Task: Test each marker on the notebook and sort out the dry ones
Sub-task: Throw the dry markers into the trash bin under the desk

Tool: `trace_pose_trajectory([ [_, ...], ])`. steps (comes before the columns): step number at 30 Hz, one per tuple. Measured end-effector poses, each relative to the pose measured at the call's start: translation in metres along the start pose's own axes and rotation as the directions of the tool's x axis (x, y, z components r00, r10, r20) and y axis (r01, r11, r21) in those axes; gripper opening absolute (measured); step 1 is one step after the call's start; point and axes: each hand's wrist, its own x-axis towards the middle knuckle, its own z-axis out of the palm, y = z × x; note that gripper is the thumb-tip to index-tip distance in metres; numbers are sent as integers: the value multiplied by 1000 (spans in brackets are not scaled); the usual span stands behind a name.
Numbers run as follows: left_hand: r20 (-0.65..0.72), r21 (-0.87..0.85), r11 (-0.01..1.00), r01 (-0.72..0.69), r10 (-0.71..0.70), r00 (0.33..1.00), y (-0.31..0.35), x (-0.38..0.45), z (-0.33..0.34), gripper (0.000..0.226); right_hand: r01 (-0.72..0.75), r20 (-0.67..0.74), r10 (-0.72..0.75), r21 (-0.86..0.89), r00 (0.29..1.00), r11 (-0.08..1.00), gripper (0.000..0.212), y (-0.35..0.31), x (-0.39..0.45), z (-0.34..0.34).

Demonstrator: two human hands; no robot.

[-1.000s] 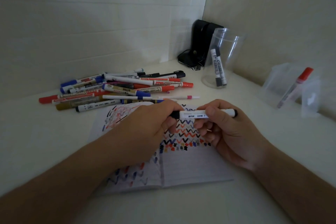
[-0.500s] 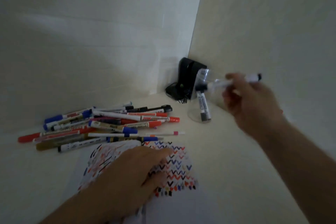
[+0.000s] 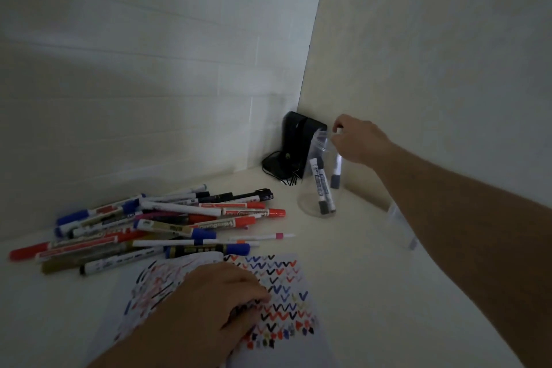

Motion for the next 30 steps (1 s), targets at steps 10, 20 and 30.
trace_pose_trajectory([
  [10,37,-53,998,18,-16,999,0,-3,-8,37,14,-100,-24,-106,995,994,30,-21,-11,-11],
  [20,22,-40,999,-23,24,999,5,-6,-13,35,534,356,-587,245,727,809,20,-119,-141,70],
  [30,2,-20,999,-36,36,999,1,-5,-8,33,577,453,-545,78,706,813,40,-136,-146,82],
])
